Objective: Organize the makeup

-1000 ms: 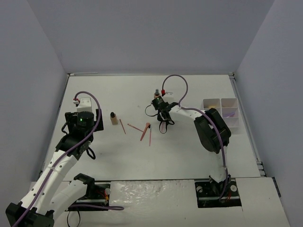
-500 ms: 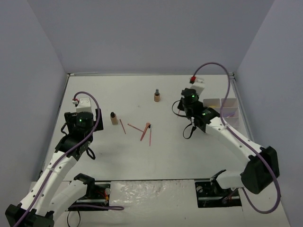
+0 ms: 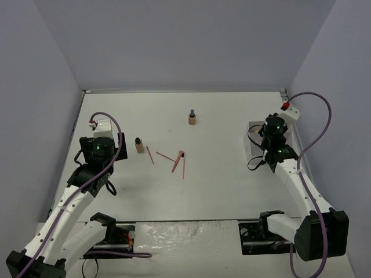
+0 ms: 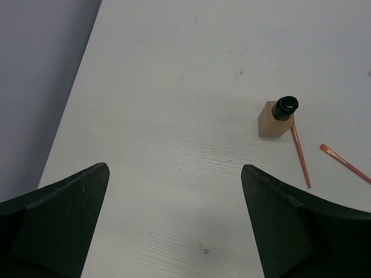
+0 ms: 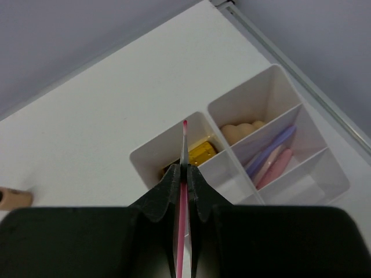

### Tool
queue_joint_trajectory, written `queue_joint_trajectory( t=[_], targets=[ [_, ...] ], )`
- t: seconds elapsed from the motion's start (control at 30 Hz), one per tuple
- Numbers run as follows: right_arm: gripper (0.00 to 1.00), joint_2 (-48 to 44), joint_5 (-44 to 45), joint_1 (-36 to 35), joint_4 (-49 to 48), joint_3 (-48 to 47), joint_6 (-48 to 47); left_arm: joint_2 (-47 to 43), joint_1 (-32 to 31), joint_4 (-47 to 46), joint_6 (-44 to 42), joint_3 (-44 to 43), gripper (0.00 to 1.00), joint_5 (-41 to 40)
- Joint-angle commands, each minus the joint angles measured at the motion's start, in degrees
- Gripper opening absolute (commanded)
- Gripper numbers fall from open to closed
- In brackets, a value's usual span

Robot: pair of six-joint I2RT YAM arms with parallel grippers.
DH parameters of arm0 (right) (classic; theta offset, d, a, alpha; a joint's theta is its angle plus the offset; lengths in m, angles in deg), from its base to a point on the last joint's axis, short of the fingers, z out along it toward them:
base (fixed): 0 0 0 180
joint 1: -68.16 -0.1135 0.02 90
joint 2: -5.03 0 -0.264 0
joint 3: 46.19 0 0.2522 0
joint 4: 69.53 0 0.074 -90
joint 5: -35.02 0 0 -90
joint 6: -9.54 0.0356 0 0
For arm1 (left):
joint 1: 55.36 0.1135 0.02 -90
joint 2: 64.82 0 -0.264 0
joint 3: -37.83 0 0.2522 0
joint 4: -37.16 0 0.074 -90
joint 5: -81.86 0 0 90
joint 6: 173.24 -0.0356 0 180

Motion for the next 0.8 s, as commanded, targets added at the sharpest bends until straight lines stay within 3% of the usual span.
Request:
queue_joint_trajectory(
  t=[0.0, 0.5, 0.77],
  targets=[
    [0.0, 1.4, -1.3, 1.2, -12.5, 1.7, -0.7, -0.6, 0.4, -3.5, -0.2, -1.1, 0.97, 0.8],
    [0.0, 7.7, 0.0, 1.7, -22.2, 5.9, 2.2, -1.0, 0.4, -3.9, -0.7, -0.9, 0.97, 1.2],
    [0.0, 7.5, 5.7, 1.8, -23.1, 8.3, 4.6, -1.0, 0.4, -4.0, -0.9, -0.7, 0.97, 1.3]
  ],
)
